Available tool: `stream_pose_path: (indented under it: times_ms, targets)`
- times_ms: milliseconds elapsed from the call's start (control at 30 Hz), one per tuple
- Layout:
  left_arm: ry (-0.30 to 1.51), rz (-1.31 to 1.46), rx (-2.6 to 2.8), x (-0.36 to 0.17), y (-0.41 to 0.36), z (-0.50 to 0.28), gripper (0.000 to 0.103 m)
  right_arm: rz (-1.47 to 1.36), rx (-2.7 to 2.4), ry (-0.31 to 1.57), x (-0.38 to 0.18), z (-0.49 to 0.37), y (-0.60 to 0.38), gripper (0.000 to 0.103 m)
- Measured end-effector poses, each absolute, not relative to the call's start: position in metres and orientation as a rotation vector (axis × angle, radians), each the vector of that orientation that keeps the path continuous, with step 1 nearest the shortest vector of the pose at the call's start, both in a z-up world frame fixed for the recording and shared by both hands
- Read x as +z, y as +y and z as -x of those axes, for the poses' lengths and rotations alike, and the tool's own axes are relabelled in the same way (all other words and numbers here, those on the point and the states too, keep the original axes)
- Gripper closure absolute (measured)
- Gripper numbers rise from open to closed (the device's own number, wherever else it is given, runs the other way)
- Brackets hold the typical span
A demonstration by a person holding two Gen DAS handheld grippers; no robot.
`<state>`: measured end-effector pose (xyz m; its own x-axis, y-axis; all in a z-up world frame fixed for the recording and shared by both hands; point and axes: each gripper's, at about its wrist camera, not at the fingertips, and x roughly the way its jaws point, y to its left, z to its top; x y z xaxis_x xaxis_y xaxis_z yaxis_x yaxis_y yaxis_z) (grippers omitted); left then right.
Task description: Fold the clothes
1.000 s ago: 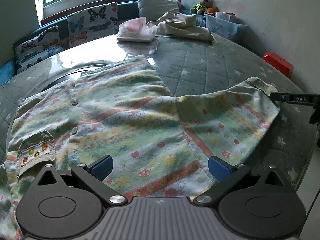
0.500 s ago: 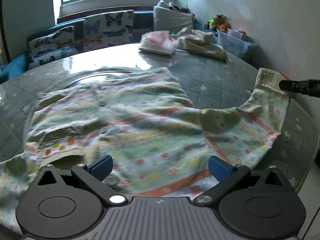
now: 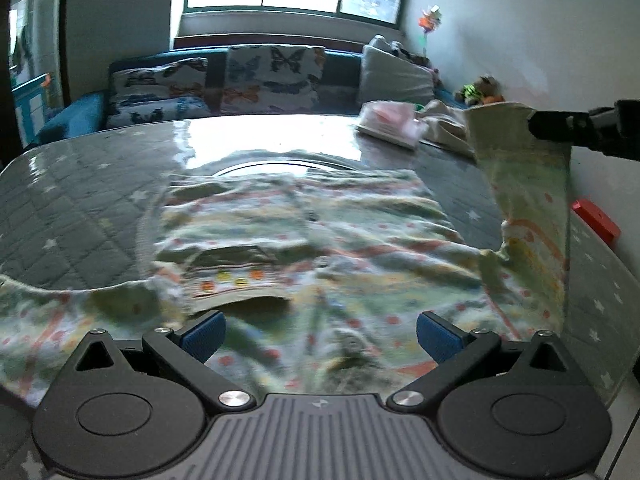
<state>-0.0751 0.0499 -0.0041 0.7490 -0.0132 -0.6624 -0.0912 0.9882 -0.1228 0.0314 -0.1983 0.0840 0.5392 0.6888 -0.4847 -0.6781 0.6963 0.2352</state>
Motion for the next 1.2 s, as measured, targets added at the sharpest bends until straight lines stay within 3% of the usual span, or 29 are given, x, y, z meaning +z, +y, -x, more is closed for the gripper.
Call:
stream_pose_path:
  times_ms: [500, 567, 967, 1067, 1200]
  targets:
    - [0.721, 0.217, 0.137, -0.008, 0.089, 0.092, 0.000, 0.111, 0.994, 0.658, 0.055, -0.012, -0.095, 0.091]
    - [0.725, 0.214, 0.141, -0.008, 0.089, 0.092, 0.000, 0.121, 0.999, 0.659, 0.055, -0.012, -0.096, 0.086]
    - [0.696, 0.199, 0.097, -0.004, 0.074, 0.082, 0.000, 0.364, 0.863, 0.683, 0.046, -0.029, -0.149, 0.085]
    - [0.689, 0.193, 0.072, -0.005, 0.068, 0.077, 0.002, 0.434, 0.802, 0.724, 0.025, -0.035, -0.165, 0.085]
    - [0.693, 0.177, 0.069, -0.010, 0.066, 0.068, 0.013, 0.445, 0.754, 0.756, -0.004, -0.040, -0.178, 0.085]
